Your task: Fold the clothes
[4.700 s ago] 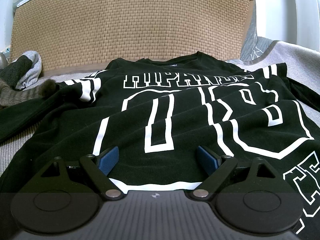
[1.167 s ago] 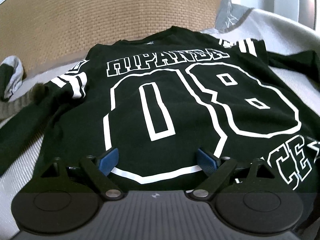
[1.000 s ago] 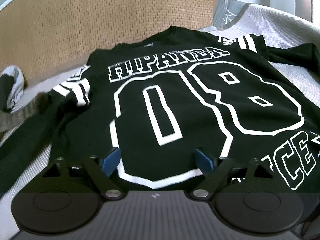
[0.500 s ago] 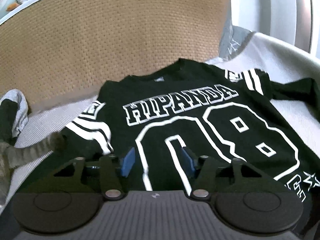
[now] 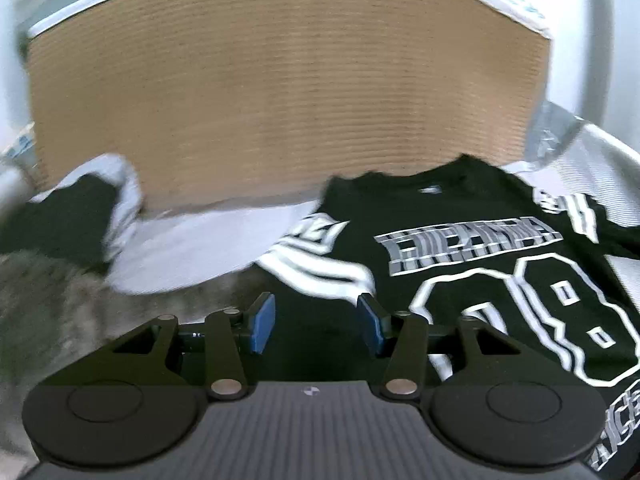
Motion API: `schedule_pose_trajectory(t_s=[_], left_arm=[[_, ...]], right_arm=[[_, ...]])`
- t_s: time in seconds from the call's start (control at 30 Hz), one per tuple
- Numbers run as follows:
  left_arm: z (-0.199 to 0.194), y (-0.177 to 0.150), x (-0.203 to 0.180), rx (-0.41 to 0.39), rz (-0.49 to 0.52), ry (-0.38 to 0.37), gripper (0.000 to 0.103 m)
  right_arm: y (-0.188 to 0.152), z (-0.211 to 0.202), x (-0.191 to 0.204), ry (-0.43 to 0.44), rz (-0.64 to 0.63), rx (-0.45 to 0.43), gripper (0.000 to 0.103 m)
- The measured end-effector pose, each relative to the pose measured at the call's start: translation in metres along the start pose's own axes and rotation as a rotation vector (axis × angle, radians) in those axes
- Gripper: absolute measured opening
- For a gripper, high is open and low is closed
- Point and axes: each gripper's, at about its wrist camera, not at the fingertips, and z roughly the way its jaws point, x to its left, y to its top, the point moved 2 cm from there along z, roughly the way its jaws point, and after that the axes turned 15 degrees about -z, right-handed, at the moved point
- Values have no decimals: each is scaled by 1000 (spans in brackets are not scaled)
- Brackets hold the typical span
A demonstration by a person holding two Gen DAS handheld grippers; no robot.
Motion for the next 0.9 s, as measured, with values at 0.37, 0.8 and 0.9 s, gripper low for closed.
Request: schedule_pose_trajectory(t_s=[0.37,0.8,0.9], left_arm=[[-43,-49,126,8,-199,139,62],[-75,-112,213,55,-411,273,65],[-72,-118,215,56,-424,265,71]], right_arm=[[-1,0,2,-2,-11,-8,46],[-3,1,8,0,-33,-22,55],[-3,1,11,-1,-61,-22,56]])
